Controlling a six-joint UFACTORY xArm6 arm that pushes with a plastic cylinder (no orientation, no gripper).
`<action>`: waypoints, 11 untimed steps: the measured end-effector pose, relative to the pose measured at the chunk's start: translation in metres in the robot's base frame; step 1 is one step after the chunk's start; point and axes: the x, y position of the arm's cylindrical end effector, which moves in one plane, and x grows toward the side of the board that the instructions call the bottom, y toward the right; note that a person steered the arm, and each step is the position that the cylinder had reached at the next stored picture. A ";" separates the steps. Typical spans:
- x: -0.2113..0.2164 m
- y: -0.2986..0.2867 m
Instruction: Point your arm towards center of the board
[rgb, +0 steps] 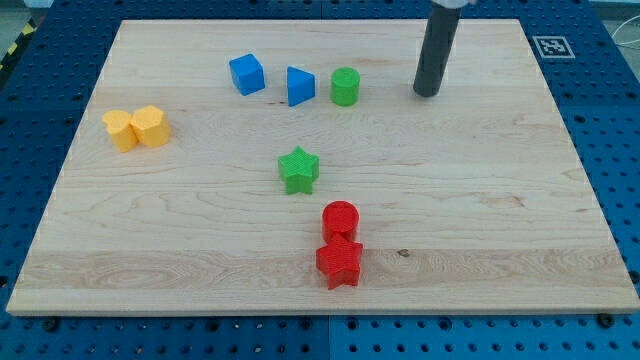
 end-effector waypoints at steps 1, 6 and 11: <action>0.030 -0.005; 0.066 -0.104; 0.040 -0.143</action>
